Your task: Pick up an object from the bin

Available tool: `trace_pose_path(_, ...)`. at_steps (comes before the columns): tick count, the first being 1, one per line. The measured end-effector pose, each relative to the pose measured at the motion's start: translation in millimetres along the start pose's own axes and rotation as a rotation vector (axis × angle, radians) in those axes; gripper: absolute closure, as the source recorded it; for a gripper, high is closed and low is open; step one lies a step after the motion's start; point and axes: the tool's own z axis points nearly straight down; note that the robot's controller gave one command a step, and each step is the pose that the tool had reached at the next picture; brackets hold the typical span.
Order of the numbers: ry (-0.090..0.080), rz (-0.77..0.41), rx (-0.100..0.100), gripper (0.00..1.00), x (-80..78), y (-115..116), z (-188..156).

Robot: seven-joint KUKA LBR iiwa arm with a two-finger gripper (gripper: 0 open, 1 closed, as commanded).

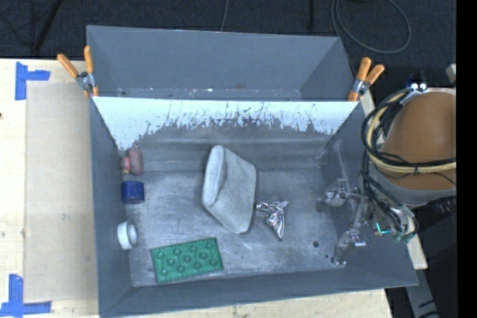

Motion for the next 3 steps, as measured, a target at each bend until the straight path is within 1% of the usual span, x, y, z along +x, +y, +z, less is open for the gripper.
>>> trace_pose_path(1,-0.010,-0.344,0.002,0.00,-27.6,54.9,121.9)
trace_pose_path(2,-0.023,-0.461,0.007,0.00,-17.9,97.0,119.4)
trace_pose_path(3,-0.005,-0.463,0.005,1.00,-13.5,96.6,120.5)
